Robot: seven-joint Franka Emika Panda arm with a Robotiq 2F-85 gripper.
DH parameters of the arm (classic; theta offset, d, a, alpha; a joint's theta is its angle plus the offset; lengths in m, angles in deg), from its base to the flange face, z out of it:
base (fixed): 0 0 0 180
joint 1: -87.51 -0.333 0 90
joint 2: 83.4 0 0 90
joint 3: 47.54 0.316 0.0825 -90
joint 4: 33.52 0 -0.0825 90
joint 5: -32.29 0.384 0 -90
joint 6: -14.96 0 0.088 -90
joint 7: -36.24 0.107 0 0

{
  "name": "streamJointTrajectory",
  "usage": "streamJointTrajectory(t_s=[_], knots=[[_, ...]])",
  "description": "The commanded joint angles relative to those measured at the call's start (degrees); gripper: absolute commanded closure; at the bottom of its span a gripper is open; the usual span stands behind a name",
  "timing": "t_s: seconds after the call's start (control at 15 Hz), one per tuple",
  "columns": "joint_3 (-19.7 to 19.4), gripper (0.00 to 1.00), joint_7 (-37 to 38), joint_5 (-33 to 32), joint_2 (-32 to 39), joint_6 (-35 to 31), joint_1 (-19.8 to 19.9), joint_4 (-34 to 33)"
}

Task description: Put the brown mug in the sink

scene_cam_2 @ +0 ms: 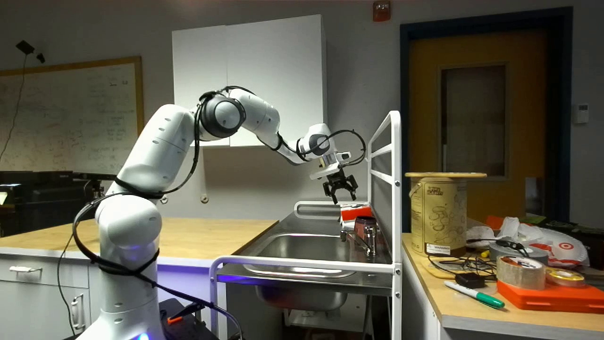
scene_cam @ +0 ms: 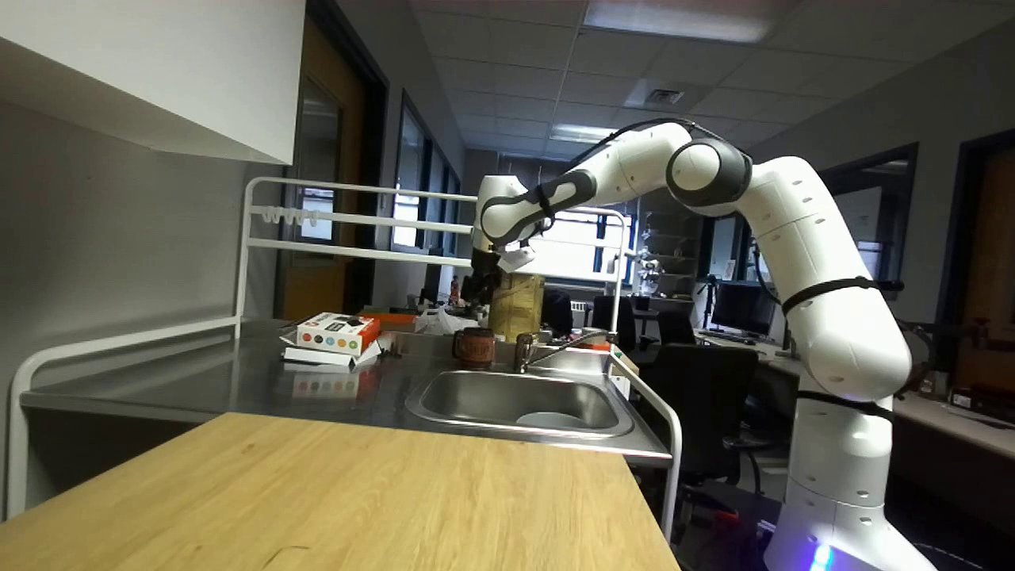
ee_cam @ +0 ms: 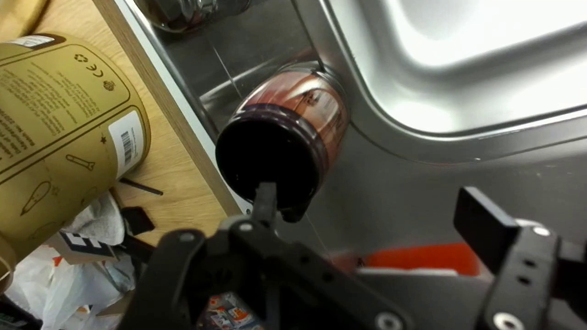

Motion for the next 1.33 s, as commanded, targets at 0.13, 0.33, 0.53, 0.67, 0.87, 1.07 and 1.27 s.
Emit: streamJointTrajectory(t_s=[0.13, 0.33, 0.53, 0.67, 0.87, 1.07, 1.27], knots=[[0.92, 0.00, -5.94, 5.40, 10.67, 5.81, 2.38, -13.54], [1.22, 0.00, -7.55, 7.47, 14.79, 8.33, 3.32, -18.50], [1.34, 0.00, -8.58, 8.96, 18.35, 10.86, 4.18, -22.99], [1.29, 0.00, -8.89, 9.58, 20.60, 12.60, 4.68, -25.87], [1.41, 0.00, -8.91, 10.26, 23.45, 15.16, 5.16, -29.56], [1.24, 0.31, -8.63, 10.30, 25.81, 17.12, 5.16, -32.54], [1.05, 0.46, -8.34, 9.99, 27.45, 18.93, 4.95, -34.89]])
